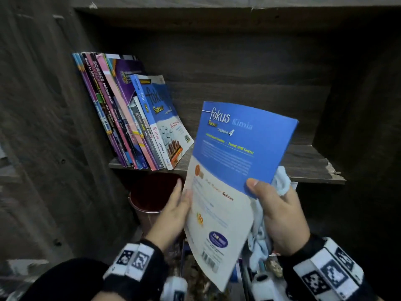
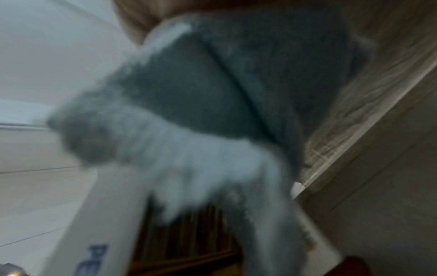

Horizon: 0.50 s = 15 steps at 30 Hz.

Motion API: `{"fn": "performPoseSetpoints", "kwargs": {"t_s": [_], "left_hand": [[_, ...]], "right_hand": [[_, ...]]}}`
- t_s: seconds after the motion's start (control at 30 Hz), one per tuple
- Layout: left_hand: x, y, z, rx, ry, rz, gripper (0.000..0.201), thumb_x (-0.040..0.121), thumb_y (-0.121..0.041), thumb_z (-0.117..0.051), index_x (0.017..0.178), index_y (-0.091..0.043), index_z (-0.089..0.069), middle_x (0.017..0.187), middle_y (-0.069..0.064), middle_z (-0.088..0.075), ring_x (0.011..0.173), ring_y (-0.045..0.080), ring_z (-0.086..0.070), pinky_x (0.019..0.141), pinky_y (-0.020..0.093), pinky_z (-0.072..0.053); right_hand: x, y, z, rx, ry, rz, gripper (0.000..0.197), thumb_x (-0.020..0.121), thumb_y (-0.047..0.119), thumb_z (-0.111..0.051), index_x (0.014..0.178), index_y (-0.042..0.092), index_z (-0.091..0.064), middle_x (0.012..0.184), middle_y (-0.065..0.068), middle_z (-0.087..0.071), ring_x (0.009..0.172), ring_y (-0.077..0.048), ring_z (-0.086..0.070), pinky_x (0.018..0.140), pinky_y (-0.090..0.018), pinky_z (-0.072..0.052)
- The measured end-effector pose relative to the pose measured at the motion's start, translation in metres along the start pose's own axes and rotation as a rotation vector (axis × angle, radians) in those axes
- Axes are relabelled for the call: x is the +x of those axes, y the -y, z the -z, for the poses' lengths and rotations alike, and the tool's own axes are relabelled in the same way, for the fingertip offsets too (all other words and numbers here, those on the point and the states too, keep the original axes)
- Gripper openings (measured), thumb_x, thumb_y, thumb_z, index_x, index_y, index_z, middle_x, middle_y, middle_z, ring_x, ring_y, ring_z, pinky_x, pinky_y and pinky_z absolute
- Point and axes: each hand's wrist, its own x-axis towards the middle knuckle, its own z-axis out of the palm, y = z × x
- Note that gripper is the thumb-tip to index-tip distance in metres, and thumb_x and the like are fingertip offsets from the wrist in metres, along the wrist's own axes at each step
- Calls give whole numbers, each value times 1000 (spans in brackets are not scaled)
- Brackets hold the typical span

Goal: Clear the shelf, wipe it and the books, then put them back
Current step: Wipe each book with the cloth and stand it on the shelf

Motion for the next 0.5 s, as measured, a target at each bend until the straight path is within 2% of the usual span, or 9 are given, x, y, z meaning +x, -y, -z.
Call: {"fn": "performPoseSetpoints", "kwargs": {"t_s": [0.03, 0.1, 0.17, 0.23, 0.27, 0.3, 0.37, 0.43, 0.5], "left_hand": [[6, 3, 4, -31, 8, 49, 73, 81, -66, -47, 141, -25, -44, 143, -10, -47, 125, 0, -47, 108, 26, -37], [6, 1, 8, -140, 32, 153, 47, 89, -51, -48, 113, -16, -67, 113, 2, -71, 96, 7, -68, 79, 25, -55], [5, -2, 13, -230, 22, 207, 45, 81, -43, -60, 101, -4, -71, 102, 16, -73, 84, 22, -73, 68, 31, -59], [3, -4, 25, -377, 41, 204, 59, 61, -44, -82, 93, 5, -72, 102, 29, -69, 78, 31, -72, 67, 38, -60], [1, -6, 30, -446, 118, 205, 67, 48, -43, -92, 90, 5, -73, 101, 30, -68, 78, 34, -72, 65, 40, -60], [-3, -10, 33, -489, 200, 225, 72, 38, -40, -96, 91, 4, -74, 101, 30, -68, 80, 36, -72, 65, 41, -60], [-11, -16, 33, -518, 352, 251, 75, 37, -30, -97, 101, 0, -73, 108, 29, -67, 90, 39, -70, 69, 44, -59], [-18, -18, 25, -540, 412, 207, 73, 52, -18, -93, 117, -2, -64, 118, 27, -64, 100, 41, -66, 74, 45, -58], [-19, -18, 15, -529, 317, 115, 55, 73, -3, -77, 123, -5, -56, 117, 22, -66, 98, 38, -68, 72, 42, -58]], "right_hand": [[0, 2, 3, 7, 25, -7, 28, 79, 5, -51, 97, 17, -68, 106, -11, -72, 99, -29, -68, 85, -36, -55], [4, 3, 13, 0, 24, -35, 30, 79, 5, -51, 106, 11, -63, 112, -17, -69, 106, -37, -64, 92, -46, -52], [11, 4, 25, 1, -27, -77, 33, 78, 6, -52, 110, 3, -56, 114, -18, -67, 106, -38, -63, 94, -50, -49], [18, 6, 38, 3, -59, -112, 35, 76, 6, -53, 110, 1, -53, 111, -16, -68, 101, -33, -65, 90, -48, -51], [20, 6, 44, 13, -64, -123, 37, 75, 6, -53, 112, 0, -52, 111, -17, -68, 99, -32, -66, 88, -46, -52], [20, 7, 48, 26, -59, -132, 39, 75, 4, -54, 113, -1, -51, 111, -17, -68, 97, -32, -66, 85, -44, -54], [19, 11, 50, 11, -38, -149, 35, 76, -3, -57, 110, -2, -52, 107, -15, -70, 92, -28, -68, 77, -36, -58], [18, 16, 48, -38, -20, -150, 24, 82, -9, -48, 103, 0, -56, 98, -9, -73, 85, -21, -70, 69, -28, -57], [22, 15, 50, -88, -62, -161, 26, 87, -11, -45, 107, -2, -59, 100, -10, -73, 86, -22, -71, 72, -29, -57]]}}
